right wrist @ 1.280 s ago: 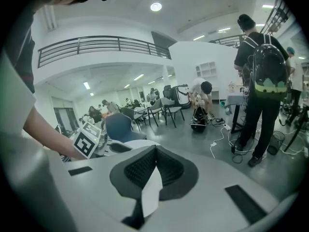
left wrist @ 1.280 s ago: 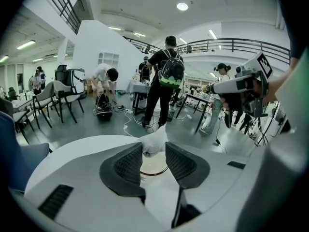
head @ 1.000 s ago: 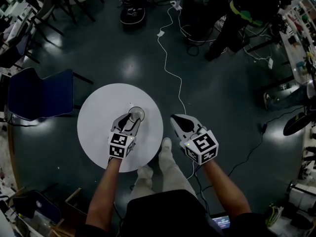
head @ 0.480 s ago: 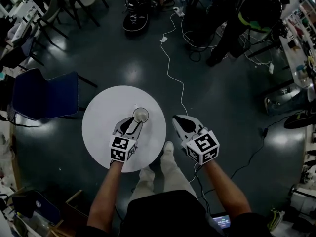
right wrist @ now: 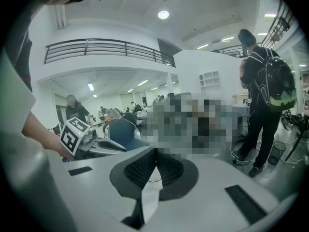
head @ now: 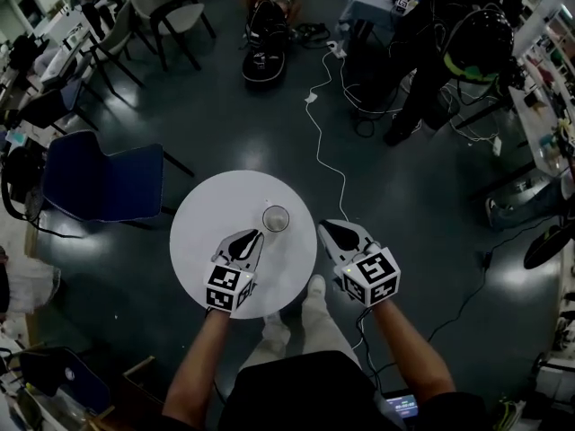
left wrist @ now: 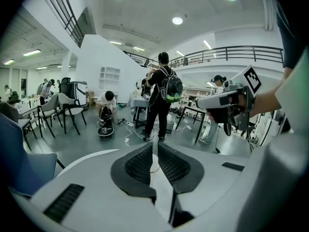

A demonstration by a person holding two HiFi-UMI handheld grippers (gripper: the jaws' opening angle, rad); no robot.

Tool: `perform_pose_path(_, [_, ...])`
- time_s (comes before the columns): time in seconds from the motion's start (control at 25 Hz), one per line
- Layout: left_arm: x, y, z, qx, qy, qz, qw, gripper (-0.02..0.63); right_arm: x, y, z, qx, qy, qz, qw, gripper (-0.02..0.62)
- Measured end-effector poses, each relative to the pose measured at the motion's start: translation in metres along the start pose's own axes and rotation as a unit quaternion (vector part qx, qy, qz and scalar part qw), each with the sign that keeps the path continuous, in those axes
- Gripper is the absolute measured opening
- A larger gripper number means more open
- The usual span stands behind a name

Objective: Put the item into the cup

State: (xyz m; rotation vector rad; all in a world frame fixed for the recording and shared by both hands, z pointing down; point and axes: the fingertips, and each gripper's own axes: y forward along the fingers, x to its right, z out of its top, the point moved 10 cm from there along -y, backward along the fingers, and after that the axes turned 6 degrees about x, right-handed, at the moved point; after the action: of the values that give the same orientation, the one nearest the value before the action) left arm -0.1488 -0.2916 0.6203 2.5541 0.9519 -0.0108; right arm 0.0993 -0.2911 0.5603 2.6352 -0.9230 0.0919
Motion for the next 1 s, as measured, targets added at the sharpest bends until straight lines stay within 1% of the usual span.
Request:
perform_pose_path(0.16, [0.0, -0.036, 0.014, 0.023, 0.005, -0.004, 0.9997, 0.046, -0.028, 0.0, 0.012, 0.01, -0.011, -0.001, 1.0, 0.015])
perform_pose_path(0.32, [0.002, -0.073, 0.03, 0.058, 0.011, -0.004, 0.9982, 0.038, -0.056, -0.003, 0.027, 0.025, -0.022, -0.006, 0.999, 0.015])
perform_pose_path(0.48, [0.002, -0.107, 0.035, 0.087, 0.014, -0.003, 0.9961, 0.032, -0.086, -0.007, 0.035, 0.037, -0.034, -0.011, 0.999, 0.015])
perform_pose_path(0.68, [0.002, -0.138, 0.049, 0.111, 0.021, -0.012, 0.9935, 0.026, -0.116, -0.012, 0.047, 0.055, -0.05, -0.018, 0.997, 0.015])
perform_pose_path(0.8, [-0.001, -0.149, 0.05, 0.125, 0.03, -0.013, 0.9917, 0.021, -0.128, -0.013, 0.048, 0.064, -0.057, -0.022, 0.996, 0.015])
perform_pose_path(1.0, [0.001, -0.166, 0.06, 0.133, 0.031, -0.023, 0.9904, 0.017, -0.145, -0.018, 0.056, 0.071, -0.061, -0.027, 0.995, 0.015])
